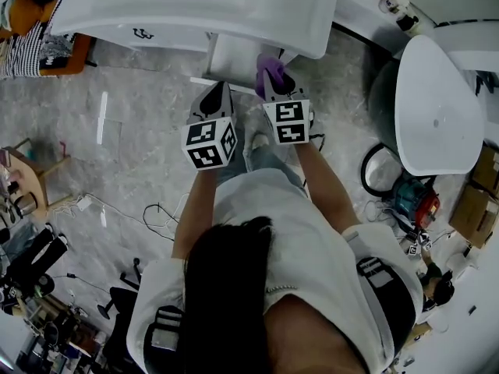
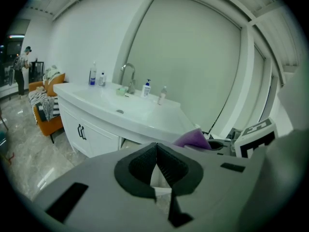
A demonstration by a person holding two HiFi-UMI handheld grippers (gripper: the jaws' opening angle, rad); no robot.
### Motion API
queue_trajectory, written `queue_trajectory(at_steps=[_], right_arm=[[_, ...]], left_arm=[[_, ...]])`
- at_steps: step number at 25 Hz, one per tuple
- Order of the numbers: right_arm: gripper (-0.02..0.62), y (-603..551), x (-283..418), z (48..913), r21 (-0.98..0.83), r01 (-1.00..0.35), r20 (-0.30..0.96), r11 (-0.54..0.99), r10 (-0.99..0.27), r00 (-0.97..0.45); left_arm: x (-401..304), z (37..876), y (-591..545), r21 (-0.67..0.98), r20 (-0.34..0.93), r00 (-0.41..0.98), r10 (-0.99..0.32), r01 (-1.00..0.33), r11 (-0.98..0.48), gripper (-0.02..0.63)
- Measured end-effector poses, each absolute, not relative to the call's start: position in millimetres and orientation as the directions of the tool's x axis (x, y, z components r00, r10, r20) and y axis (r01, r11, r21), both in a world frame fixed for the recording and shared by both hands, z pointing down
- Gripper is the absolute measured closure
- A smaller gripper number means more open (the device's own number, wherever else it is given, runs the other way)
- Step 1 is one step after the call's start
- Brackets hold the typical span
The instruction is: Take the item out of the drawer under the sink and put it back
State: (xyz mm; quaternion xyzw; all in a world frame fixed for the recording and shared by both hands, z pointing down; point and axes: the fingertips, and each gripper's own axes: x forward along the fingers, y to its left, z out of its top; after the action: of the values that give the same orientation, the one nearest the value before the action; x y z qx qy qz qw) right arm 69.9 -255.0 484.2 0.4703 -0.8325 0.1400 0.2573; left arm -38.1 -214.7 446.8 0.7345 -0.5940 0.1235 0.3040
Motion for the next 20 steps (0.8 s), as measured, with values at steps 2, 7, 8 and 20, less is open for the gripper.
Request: queue_trajectory(at_steps=[2, 7, 8, 20], right_arm=[[0.537, -262.7, 63.8, 499.2, 0.031, -0.852, 0.583, 0.522, -0.702, -0.409], [0.537, -285.6, 50.8, 538.5, 0.083, -0.840, 0.640, 0.537, -0.674, -0.368], [0.537, -289.4, 45.4, 547.3, 0.097, -0.829, 0.655, 0.550, -0.663, -0.363], [0.537, -314.6, 19.5, 640.1, 0.170, -0.770, 0.780, 0.615, -0.561, -0.275]], left_arm=[[-44.0, 452.1, -219.3, 0.301, 0.553, 0.269, -0.789, -0.947, -0.112, 0.601], [-54.1, 468.8, -234.9, 0.305, 0.580, 0.288, -0.762, -0.944, -0.125, 0.601], [-57.7, 472.8, -239.1, 0.308, 0.583, 0.291, -0.758, -0.943, -0.125, 0.601], [-86.0, 515.8, -270.1, 0.329, 0.615, 0.300, -0.729, -0.938, -0.108, 0.601]])
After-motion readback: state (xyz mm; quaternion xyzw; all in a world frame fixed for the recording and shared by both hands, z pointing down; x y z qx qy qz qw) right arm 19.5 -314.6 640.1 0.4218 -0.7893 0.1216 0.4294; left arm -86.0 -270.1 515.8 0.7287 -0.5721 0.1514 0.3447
